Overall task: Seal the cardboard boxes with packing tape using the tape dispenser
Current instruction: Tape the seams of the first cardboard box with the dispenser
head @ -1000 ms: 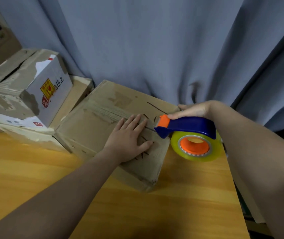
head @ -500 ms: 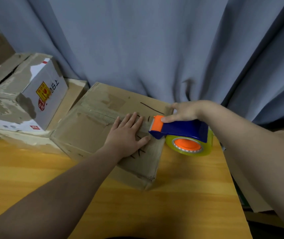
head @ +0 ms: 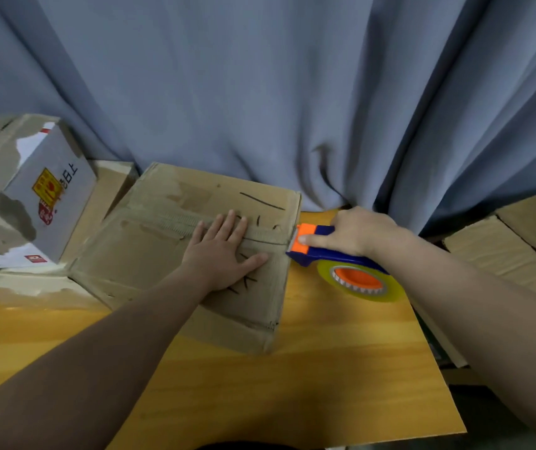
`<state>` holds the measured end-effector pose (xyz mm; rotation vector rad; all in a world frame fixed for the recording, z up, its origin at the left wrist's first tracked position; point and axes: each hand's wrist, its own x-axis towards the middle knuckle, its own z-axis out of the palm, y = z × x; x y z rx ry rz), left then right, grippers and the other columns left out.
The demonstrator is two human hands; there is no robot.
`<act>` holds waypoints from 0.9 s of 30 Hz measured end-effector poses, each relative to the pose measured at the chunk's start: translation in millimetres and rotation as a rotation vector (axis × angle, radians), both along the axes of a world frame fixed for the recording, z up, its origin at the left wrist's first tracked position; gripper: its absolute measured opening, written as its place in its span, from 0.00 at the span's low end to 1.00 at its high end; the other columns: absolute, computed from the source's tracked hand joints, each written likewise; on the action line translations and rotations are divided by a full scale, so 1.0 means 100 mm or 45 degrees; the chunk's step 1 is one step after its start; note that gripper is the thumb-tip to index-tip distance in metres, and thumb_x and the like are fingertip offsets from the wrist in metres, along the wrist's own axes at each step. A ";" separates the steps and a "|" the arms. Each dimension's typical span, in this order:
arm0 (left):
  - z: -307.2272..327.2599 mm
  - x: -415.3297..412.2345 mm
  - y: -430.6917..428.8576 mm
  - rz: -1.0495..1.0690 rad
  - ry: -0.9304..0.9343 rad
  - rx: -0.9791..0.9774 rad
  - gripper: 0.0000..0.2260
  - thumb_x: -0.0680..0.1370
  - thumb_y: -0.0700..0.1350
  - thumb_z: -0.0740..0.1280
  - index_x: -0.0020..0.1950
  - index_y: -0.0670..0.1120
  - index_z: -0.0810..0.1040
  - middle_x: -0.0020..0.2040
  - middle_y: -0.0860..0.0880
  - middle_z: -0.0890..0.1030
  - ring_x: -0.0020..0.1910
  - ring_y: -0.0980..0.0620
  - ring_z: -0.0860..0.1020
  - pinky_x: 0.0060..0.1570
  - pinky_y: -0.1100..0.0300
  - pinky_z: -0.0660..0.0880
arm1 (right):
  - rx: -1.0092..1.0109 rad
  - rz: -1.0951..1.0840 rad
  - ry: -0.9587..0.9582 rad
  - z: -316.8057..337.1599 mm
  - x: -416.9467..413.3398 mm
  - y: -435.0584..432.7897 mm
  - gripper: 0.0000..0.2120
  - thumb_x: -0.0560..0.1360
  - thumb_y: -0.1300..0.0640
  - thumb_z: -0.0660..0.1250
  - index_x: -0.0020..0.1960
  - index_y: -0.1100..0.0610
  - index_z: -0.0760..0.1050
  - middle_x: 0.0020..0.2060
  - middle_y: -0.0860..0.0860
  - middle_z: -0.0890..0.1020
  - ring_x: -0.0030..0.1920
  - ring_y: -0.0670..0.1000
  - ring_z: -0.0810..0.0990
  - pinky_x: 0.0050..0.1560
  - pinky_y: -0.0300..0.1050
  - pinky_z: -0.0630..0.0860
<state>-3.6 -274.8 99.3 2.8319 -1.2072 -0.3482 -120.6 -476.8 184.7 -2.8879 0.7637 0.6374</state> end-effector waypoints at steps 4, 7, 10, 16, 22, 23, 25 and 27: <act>0.07 -0.19 -0.18 -0.137 -0.032 0.041 0.42 0.72 0.73 0.43 0.78 0.51 0.39 0.78 0.48 0.38 0.77 0.49 0.39 0.74 0.48 0.38 | -0.004 -0.039 0.029 -0.01 0.08 -0.01 0.35 0.66 0.21 0.53 0.43 0.53 0.73 0.38 0.49 0.75 0.43 0.53 0.76 0.41 0.47 0.70; 0.07 -0.31 -0.25 -0.339 0.017 -0.026 0.38 0.75 0.70 0.45 0.78 0.50 0.42 0.79 0.50 0.41 0.77 0.53 0.41 0.75 0.49 0.40 | -0.002 -0.062 0.046 0.01 0.09 -0.01 0.37 0.66 0.21 0.53 0.47 0.54 0.76 0.39 0.49 0.76 0.42 0.52 0.76 0.37 0.45 0.67; 0.08 0.10 0.08 -0.207 0.020 -0.098 0.37 0.75 0.69 0.45 0.79 0.51 0.44 0.79 0.51 0.44 0.77 0.54 0.45 0.74 0.52 0.43 | 0.037 -0.090 0.055 0.00 0.08 -0.01 0.38 0.66 0.21 0.53 0.48 0.54 0.76 0.40 0.50 0.76 0.42 0.52 0.75 0.36 0.45 0.66; 0.19 0.26 0.24 0.166 0.079 -0.027 0.50 0.66 0.75 0.43 0.78 0.44 0.43 0.79 0.45 0.43 0.77 0.49 0.44 0.74 0.51 0.43 | 0.086 -0.122 0.044 -0.06 0.08 -0.03 0.36 0.65 0.21 0.54 0.42 0.55 0.75 0.39 0.51 0.77 0.40 0.52 0.76 0.38 0.45 0.69; 0.07 -0.60 -0.41 -0.195 -0.006 0.025 0.50 0.72 0.71 0.56 0.77 0.41 0.38 0.77 0.42 0.37 0.76 0.40 0.36 0.73 0.47 0.38 | 0.126 -0.174 -0.120 -0.17 -0.11 -0.09 0.38 0.66 0.21 0.54 0.45 0.56 0.77 0.39 0.51 0.79 0.39 0.50 0.78 0.36 0.44 0.70; 0.05 -0.56 -0.43 -0.206 -0.018 0.015 0.46 0.74 0.66 0.58 0.77 0.41 0.38 0.78 0.42 0.38 0.76 0.41 0.37 0.73 0.48 0.38 | 0.162 -0.188 -0.152 -0.17 -0.14 -0.12 0.38 0.66 0.21 0.54 0.47 0.55 0.76 0.40 0.51 0.80 0.40 0.50 0.78 0.38 0.44 0.72; 0.05 -0.43 -0.45 -0.265 -0.049 -0.011 0.41 0.77 0.60 0.58 0.78 0.42 0.39 0.78 0.44 0.39 0.76 0.44 0.38 0.74 0.51 0.39 | 0.328 -0.215 -0.208 -0.14 -0.22 -0.15 0.36 0.64 0.23 0.60 0.55 0.53 0.72 0.45 0.50 0.79 0.43 0.50 0.79 0.44 0.45 0.76; 0.06 -0.29 -0.48 -0.353 -0.079 -0.001 0.38 0.78 0.59 0.56 0.78 0.43 0.39 0.78 0.46 0.39 0.77 0.47 0.39 0.75 0.53 0.39 | 0.515 -0.191 -0.211 -0.11 -0.27 -0.15 0.38 0.62 0.28 0.70 0.61 0.50 0.66 0.49 0.48 0.79 0.46 0.49 0.80 0.48 0.47 0.79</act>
